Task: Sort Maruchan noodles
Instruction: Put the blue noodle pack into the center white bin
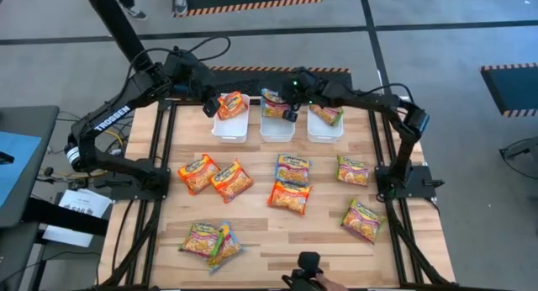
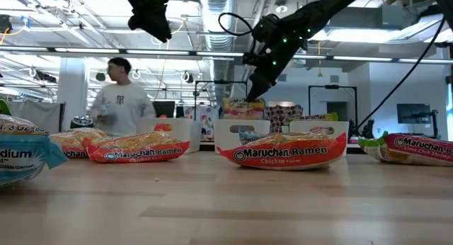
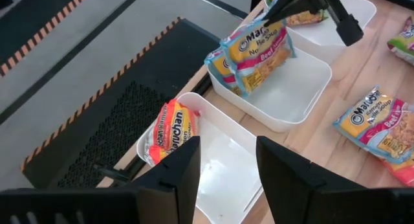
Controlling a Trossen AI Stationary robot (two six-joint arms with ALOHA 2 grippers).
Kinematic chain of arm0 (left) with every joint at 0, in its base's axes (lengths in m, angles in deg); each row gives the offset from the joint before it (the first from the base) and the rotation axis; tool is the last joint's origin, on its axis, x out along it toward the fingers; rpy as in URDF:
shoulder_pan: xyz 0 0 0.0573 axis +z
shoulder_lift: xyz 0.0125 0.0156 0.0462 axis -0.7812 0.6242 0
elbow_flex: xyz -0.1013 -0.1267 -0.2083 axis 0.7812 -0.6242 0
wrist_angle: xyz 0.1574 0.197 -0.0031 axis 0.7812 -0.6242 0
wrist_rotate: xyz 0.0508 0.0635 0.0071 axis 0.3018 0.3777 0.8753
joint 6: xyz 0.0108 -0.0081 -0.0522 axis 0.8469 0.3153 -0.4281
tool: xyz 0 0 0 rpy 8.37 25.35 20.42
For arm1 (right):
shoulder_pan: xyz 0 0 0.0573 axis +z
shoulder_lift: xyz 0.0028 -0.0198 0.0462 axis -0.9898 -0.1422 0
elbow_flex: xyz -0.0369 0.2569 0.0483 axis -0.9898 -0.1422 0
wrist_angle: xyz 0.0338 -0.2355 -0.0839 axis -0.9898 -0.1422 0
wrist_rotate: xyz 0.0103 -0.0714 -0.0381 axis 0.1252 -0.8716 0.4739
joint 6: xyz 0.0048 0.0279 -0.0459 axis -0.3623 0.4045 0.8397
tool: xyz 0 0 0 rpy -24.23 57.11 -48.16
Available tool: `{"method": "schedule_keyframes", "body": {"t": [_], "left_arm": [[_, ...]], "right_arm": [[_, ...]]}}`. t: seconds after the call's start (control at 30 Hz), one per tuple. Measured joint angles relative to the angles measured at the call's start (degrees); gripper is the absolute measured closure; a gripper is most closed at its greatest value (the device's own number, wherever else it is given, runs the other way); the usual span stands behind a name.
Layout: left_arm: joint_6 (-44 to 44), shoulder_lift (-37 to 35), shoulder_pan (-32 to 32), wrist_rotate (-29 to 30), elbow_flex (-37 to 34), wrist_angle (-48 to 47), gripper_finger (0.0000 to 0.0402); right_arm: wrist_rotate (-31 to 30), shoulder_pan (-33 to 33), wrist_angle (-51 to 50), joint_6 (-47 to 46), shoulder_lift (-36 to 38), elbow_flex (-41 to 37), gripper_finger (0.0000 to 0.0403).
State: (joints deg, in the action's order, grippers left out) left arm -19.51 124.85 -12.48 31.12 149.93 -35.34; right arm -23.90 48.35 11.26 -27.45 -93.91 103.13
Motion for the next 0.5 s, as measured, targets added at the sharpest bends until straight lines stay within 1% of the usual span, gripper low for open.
{"method": "schedule_keyframes", "body": {"t": [0.13, 0.5], "left_arm": [[0.0, 0.0, 0.0, 0.0, 0.0, 0.0, 0.0264], [1.0, 0.0, 0.0, 0.0, 0.0, 0.0, 0.0264]], "right_arm": [[-0.2, -0.1, -0.7, 1.3, 0.1, 0.0, 0.0398], [0.3, 0.8, -2.5, 1.5, 0.1, 0.0, 0.0397]]}}
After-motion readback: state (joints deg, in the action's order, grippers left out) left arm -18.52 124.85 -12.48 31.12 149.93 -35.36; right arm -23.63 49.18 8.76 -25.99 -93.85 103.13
